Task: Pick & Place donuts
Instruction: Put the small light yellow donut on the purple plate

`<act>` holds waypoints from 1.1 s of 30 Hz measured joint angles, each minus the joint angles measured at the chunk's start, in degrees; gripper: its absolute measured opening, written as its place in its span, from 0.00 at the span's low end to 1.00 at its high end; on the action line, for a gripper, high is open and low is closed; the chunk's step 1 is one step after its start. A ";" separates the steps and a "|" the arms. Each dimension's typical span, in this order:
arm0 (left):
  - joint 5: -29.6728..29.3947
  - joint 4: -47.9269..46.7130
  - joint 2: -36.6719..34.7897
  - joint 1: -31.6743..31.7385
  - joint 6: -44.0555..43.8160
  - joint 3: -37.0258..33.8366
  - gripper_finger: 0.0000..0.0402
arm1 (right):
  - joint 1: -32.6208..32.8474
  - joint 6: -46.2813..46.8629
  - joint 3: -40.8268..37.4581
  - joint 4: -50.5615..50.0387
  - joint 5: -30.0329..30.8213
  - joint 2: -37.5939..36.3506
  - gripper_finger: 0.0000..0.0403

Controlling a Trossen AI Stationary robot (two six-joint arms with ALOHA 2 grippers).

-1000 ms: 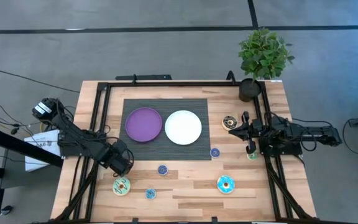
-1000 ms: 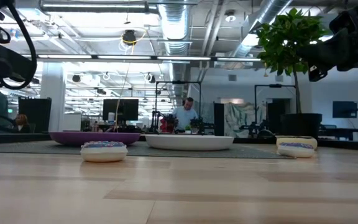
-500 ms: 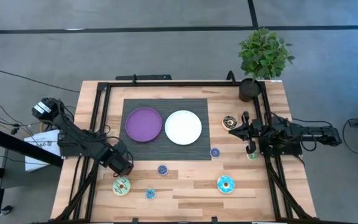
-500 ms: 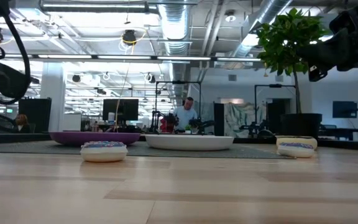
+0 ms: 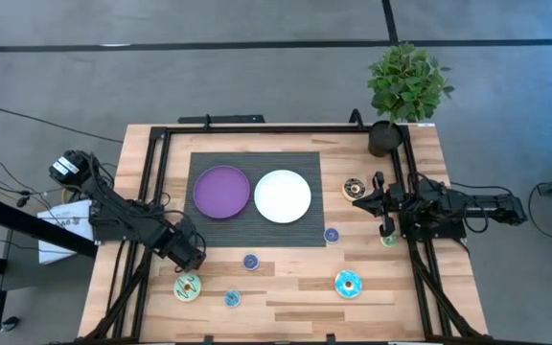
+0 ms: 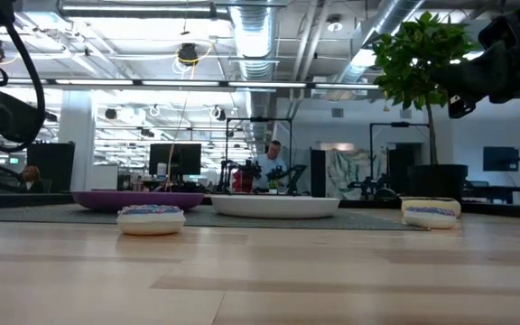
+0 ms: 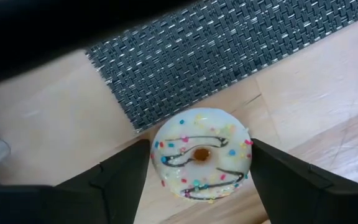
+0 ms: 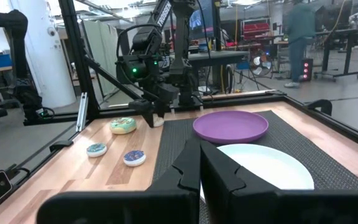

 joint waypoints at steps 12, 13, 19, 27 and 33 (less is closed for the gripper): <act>0.74 -0.53 0.04 0.00 0.07 0.27 0.33 | -0.02 0.00 -0.02 0.00 0.00 0.00 0.00; 0.74 -0.54 0.04 0.00 0.04 0.27 0.31 | 0.00 0.00 -0.01 0.00 0.00 0.00 0.00; 0.76 -0.67 0.04 0.00 0.04 0.45 0.23 | 0.00 0.00 0.00 0.00 0.00 0.00 0.00; 0.80 -2.64 0.20 0.00 0.04 1.43 0.24 | 0.00 0.00 0.00 0.00 0.00 0.00 0.00; 1.00 -2.68 0.15 0.00 0.04 1.49 0.24 | 0.00 0.00 -0.01 0.00 0.00 -0.01 0.00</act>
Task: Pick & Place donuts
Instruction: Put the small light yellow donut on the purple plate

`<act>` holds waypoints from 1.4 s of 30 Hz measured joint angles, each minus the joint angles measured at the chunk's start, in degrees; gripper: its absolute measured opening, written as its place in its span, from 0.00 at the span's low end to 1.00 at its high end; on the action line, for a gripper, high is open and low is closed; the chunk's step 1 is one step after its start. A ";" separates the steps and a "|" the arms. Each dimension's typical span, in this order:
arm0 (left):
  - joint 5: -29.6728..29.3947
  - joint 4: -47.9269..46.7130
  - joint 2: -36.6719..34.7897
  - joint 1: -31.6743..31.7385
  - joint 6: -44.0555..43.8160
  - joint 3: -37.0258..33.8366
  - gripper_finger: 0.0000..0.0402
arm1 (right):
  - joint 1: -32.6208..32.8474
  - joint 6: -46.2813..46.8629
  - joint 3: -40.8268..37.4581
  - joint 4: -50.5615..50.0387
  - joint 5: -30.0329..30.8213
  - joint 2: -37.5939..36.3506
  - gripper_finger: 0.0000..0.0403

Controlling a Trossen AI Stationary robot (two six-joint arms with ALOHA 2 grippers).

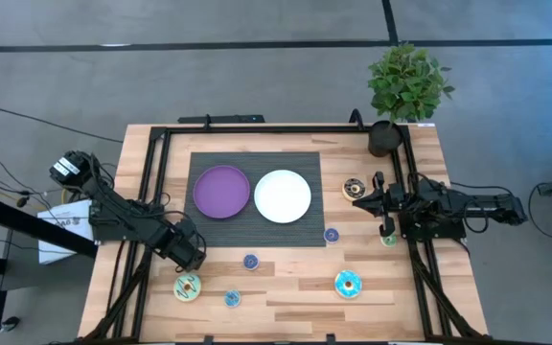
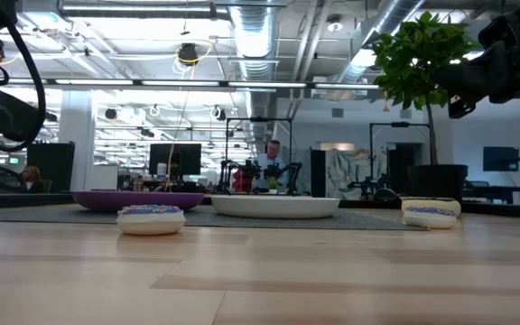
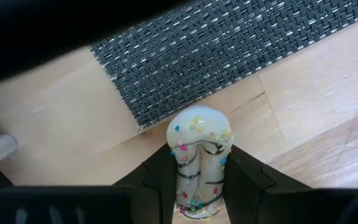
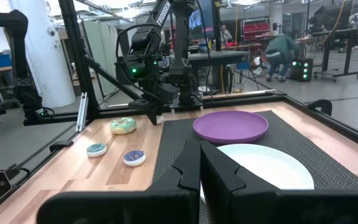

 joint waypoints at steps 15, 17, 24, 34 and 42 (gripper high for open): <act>1.00 -4.01 -0.22 0.12 -0.04 3.82 0.24 | 0.00 0.00 0.01 0.00 0.00 0.01 0.00; 0.59 -6.10 -0.22 0.54 0.04 4.66 0.24 | 0.00 0.00 0.01 0.00 0.00 0.01 0.00; 1.36 -9.67 -0.24 3.84 2.79 6.76 0.24 | 0.00 0.00 0.00 0.00 0.00 0.00 0.00; -3.04 -15.58 -0.24 16.84 18.05 13.21 0.24 | 0.00 0.00 0.00 0.00 0.00 0.00 0.00; -5.13 -15.71 -0.24 32.11 33.90 14.86 0.24 | 0.00 0.00 0.00 0.02 0.00 0.01 0.00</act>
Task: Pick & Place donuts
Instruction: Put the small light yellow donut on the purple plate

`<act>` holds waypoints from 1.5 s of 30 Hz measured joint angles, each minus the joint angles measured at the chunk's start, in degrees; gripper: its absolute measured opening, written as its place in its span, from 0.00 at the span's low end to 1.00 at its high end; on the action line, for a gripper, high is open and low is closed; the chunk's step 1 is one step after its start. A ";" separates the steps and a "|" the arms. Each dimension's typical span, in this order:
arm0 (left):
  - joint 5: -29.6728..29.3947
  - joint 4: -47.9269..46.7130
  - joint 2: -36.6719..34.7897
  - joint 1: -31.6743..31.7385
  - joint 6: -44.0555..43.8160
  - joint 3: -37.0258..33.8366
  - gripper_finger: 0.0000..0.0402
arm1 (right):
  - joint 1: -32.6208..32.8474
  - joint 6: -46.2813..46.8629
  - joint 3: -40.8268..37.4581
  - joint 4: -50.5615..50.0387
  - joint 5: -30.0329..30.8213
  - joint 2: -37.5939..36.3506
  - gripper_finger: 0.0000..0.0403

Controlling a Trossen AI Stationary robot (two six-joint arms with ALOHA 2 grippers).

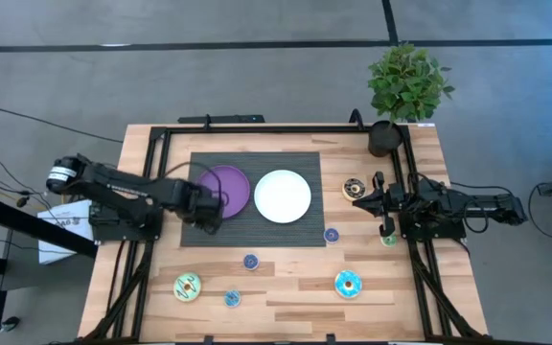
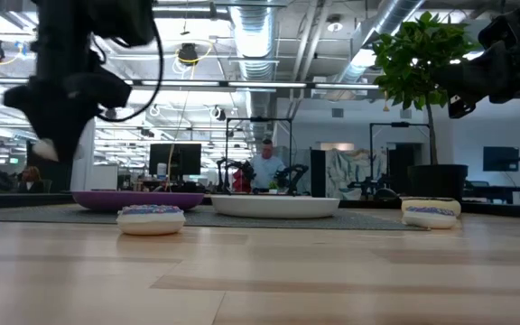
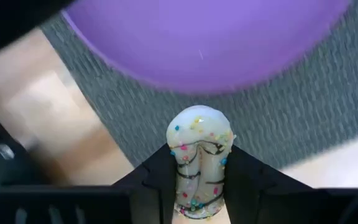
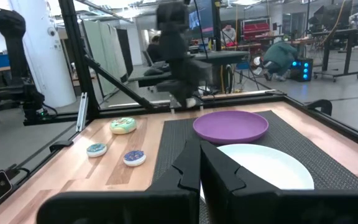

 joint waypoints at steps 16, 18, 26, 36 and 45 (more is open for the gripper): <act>-1.64 13.66 0.17 20.01 19.61 -0.70 0.24 | -0.01 0.00 -0.01 -0.02 0.00 0.00 0.00; -1.63 13.92 0.35 20.96 20.48 -0.91 0.24 | -0.02 0.00 -0.01 -0.02 0.01 0.00 0.00; 0.42 14.68 8.42 22.71 23.99 -0.99 0.24 | 0.00 0.00 0.00 -0.02 0.00 0.00 0.00; 3.94 17.17 15.45 22.72 24.63 -0.54 0.24 | -0.01 0.00 -0.01 -0.02 0.00 0.00 0.00; 3.97 17.09 15.61 23.28 24.57 -0.43 0.28 | 0.00 0.00 -0.02 -0.02 0.00 0.00 0.00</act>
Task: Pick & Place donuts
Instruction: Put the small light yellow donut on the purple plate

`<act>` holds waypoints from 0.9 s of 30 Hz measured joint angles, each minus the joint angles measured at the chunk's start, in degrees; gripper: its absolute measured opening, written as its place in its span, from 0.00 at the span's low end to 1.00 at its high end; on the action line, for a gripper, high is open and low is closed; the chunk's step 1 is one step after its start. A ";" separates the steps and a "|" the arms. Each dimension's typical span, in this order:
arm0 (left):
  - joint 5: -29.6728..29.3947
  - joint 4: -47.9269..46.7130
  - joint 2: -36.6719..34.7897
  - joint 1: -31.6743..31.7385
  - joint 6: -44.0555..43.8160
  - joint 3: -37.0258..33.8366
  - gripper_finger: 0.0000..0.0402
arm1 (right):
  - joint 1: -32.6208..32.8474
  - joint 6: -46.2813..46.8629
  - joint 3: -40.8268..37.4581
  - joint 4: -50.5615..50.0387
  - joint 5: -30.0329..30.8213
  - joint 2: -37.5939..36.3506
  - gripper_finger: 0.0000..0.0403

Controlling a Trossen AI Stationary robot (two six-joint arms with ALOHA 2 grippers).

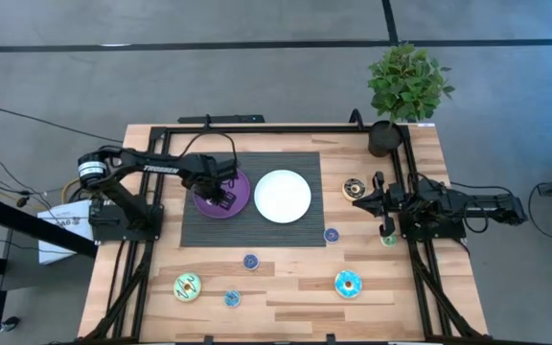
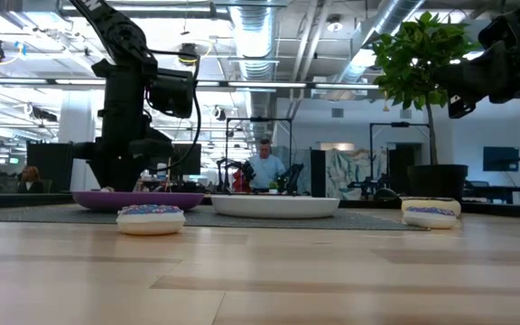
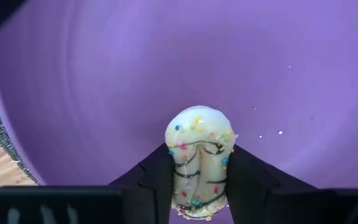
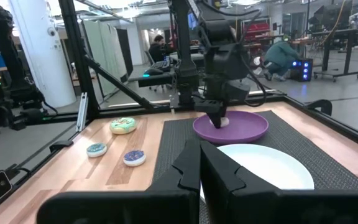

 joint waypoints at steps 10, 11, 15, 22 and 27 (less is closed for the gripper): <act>0.00 -0.38 0.07 0.45 0.87 0.41 0.42 | 0.00 0.00 0.00 0.00 0.00 -0.02 0.00; 0.00 -0.40 0.07 0.45 0.87 0.41 0.42 | 0.00 0.00 0.02 0.00 0.00 -0.02 0.00; -0.08 -0.46 0.07 0.45 0.87 0.43 0.45 | 0.00 0.00 0.02 0.00 0.00 0.00 0.00; -0.48 -0.58 0.07 0.45 1.06 0.43 0.49 | 0.00 0.00 0.02 0.00 0.00 -0.02 0.00; -0.52 -0.57 0.07 0.45 1.15 0.45 0.53 | 0.00 0.00 0.02 0.00 0.00 0.00 0.00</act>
